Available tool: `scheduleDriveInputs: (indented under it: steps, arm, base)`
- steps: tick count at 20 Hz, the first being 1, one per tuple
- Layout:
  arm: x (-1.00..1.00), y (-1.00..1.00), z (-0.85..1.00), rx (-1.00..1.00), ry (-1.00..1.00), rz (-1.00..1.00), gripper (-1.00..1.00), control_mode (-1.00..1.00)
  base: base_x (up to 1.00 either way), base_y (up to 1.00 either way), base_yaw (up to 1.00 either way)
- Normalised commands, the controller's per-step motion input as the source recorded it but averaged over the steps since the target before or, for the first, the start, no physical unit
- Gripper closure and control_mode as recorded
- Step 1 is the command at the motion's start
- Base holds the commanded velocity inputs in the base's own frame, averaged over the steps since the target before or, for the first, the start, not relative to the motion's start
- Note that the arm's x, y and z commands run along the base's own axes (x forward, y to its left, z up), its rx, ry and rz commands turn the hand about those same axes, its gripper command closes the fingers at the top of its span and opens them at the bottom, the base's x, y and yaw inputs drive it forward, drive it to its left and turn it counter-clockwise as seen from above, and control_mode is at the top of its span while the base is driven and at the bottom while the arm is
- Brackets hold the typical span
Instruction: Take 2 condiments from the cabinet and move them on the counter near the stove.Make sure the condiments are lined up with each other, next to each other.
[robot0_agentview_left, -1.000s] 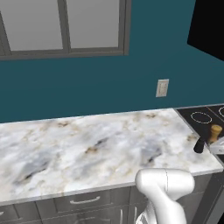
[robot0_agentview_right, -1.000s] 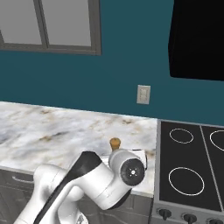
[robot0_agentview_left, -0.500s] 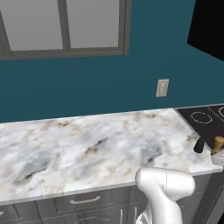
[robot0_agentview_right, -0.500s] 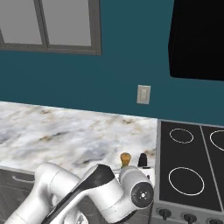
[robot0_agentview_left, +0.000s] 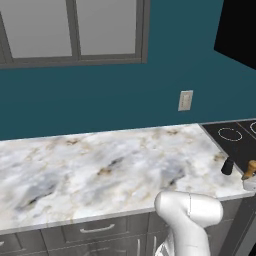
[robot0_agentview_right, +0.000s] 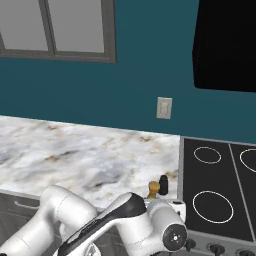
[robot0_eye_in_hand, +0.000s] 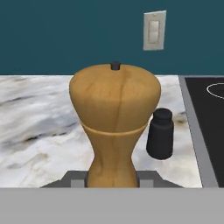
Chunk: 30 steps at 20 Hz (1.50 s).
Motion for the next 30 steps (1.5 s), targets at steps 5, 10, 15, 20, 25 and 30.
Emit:
scheduleDriveInputs:
  steps: [5, 10, 15, 20, 25, 30]
  arm:
    - [0.08, -0.16, -0.18, 0.13, -0.01, 0.00, 1.00, -1.00]
    - [0.11, -0.12, -0.27, 0.07, -0.04, 0.00, 1.00, -1.00]
    - [0.12, -0.10, -0.03, 0.05, -0.12, 0.00, 1.00, -1.00]
    - [0.17, -0.04, -0.01, 0.00, -0.09, 0.00, 1.00, -1.00]
    - [0.19, 0.00, 0.00, 0.00, 0.01, 0.00, 1.00, -1.00]
    - [0.14, 0.00, -0.08, -0.02, 0.01, 0.00, 1.00, -1.00]
  base:
    - [0.00, 0.00, 0.00]
    - [0.00, 0.00, 0.00]
    - [0.00, 0.00, 0.00]
    - [0.00, 0.00, 0.00]
    - [0.00, 0.00, 0.00]
    - [0.00, 0.00, 0.00]
